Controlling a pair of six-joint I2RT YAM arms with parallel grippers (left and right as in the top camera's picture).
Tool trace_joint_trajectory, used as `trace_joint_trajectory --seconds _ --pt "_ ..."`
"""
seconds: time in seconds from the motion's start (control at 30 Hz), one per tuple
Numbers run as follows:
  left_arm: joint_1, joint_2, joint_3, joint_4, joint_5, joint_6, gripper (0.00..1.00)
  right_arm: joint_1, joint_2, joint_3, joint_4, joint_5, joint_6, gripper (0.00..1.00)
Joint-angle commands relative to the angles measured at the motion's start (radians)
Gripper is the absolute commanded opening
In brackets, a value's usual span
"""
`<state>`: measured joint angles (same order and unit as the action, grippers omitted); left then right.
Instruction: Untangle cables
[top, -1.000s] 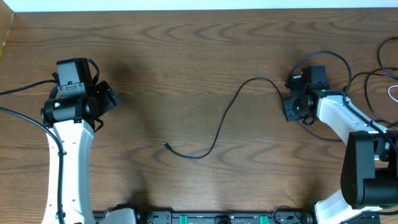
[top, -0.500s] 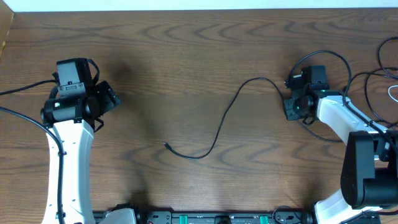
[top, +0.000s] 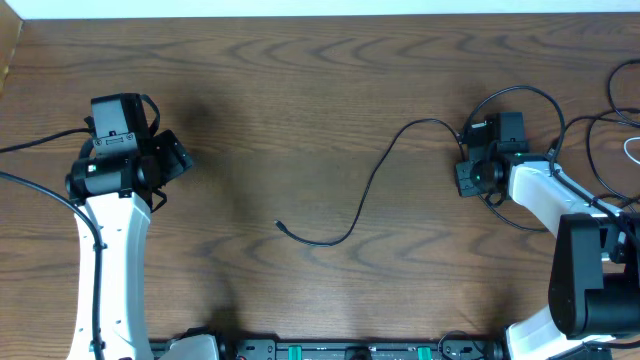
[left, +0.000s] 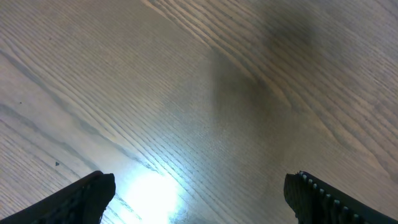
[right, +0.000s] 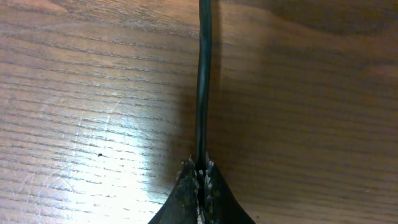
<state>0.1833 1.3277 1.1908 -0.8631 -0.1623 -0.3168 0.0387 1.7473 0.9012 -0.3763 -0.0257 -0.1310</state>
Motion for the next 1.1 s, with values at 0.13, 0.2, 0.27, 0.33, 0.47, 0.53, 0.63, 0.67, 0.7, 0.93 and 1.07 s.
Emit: trace_joint_trajectory --seconds 0.13,0.2,0.27,0.33,0.47,0.53,0.63,0.67,0.7,0.93,1.07 --pt "0.005 0.004 0.004 0.001 -0.003 0.006 0.92 -0.003 -0.059 -0.011 -0.027 0.065 0.036 0.01" --pt "0.005 0.004 0.004 0.001 -0.003 0.005 0.92 -0.008 -0.096 -0.011 -0.028 0.100 0.053 0.01" --pt "0.005 0.004 0.004 0.001 -0.003 0.006 0.92 -0.014 -0.136 -0.011 -0.028 0.132 0.056 0.01" --pt "0.005 0.004 0.004 0.001 -0.003 0.005 0.92 -0.020 -0.174 -0.011 -0.028 0.163 0.056 0.01" --pt "0.005 0.004 0.004 0.001 -0.003 0.005 0.92 -0.035 -0.251 -0.011 -0.028 0.208 0.083 0.01" --pt "0.005 0.005 0.004 0.001 -0.003 0.005 0.92 -0.050 -0.282 -0.011 -0.027 0.216 0.094 0.01" --pt "0.005 0.005 0.004 0.001 -0.003 0.005 0.92 -0.092 -0.327 -0.011 -0.026 0.241 0.124 0.01" --pt "0.005 0.005 0.004 0.001 -0.003 0.005 0.92 -0.109 -0.340 -0.011 -0.024 0.245 0.132 0.01" --pt "0.005 0.005 0.004 0.001 -0.003 0.005 0.92 -0.133 -0.354 -0.011 -0.020 0.245 0.135 0.01" --pt "0.005 0.005 0.004 0.000 -0.003 0.005 0.92 -0.294 -0.409 -0.011 0.030 0.243 0.135 0.01" --pt "0.005 0.005 0.004 0.000 -0.003 0.006 0.92 -0.399 -0.414 0.004 0.092 0.243 0.135 0.01"
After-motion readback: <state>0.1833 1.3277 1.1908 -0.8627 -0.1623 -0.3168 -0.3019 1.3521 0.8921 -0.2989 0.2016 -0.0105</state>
